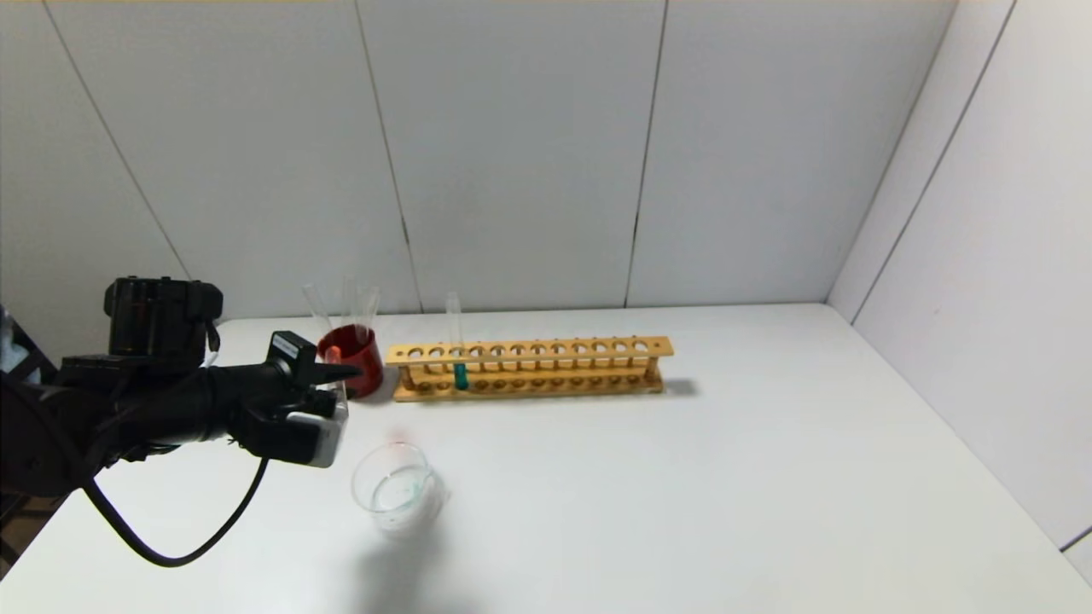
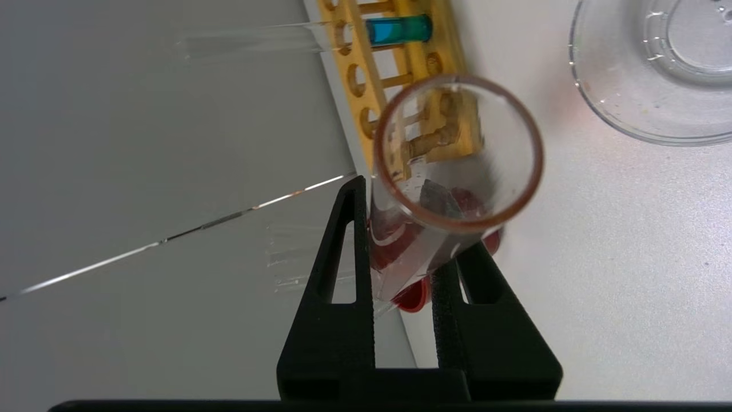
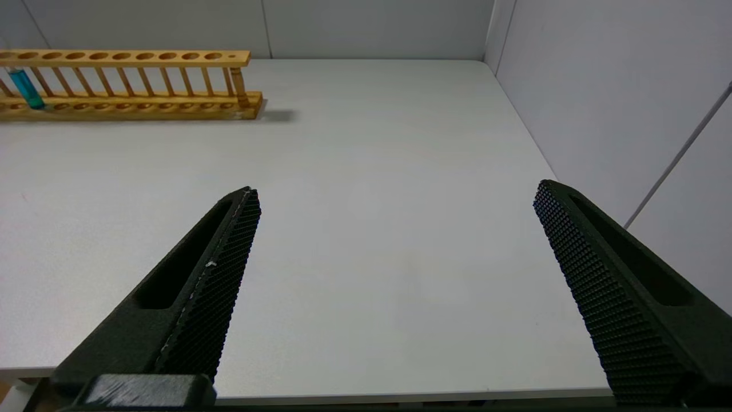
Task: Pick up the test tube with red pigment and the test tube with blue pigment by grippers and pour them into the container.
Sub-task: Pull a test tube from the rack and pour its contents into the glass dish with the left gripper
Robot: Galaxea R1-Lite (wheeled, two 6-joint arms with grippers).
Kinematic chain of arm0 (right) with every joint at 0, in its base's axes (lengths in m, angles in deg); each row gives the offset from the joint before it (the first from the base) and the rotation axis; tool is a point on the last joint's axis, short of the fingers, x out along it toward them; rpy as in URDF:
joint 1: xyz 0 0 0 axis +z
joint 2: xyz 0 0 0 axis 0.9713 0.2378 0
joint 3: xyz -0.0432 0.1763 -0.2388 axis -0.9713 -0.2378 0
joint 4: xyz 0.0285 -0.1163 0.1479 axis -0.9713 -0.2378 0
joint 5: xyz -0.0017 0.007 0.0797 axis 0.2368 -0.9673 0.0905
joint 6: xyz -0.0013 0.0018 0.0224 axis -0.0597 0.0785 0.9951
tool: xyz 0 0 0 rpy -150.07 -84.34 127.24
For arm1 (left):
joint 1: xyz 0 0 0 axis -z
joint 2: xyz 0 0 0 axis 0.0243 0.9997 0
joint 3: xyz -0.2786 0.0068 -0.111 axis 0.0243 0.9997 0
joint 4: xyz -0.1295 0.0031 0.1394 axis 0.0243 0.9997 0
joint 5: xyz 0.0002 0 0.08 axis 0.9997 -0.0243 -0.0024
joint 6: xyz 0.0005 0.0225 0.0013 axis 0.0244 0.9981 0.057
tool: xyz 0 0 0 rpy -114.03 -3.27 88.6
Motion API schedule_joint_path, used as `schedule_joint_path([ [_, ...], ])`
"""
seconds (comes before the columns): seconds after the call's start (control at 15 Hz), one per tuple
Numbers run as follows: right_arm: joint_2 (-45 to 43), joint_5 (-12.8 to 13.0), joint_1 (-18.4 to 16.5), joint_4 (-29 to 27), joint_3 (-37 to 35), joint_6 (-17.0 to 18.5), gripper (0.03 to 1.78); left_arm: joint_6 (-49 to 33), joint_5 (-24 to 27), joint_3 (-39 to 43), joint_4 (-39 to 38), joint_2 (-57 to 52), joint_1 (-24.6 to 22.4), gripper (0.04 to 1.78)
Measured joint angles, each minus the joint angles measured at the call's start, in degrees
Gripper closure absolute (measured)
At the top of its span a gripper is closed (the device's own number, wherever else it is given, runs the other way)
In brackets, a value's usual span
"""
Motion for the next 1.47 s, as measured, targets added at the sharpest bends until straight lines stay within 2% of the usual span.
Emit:
schedule_joint_path([
  [0.2, 0.0, 0.0, 0.0, 0.0, 0.0, 0.0, 0.06, 5.3, -0.4, -0.4, 0.2, 2.2, -0.9, 1.49],
  [0.67, 0.0, 0.0, 0.0, 0.0, 0.0, 0.0, 0.06, 8.9, -3.1, -1.0, -0.2, 4.8, -0.9, 1.49],
  [1.2, 0.0, 0.0, 0.0, 0.0, 0.0, 0.0, 0.06, 12.4, -8.3, -2.1, -0.2, 5.8, 3.7, 1.49],
  [1.47, 0.0, 0.0, 0.0, 0.0, 0.0, 0.0, 0.06, 16.5, -9.4, -2.4, 0.2, 5.9, 4.0, 1.49],
])
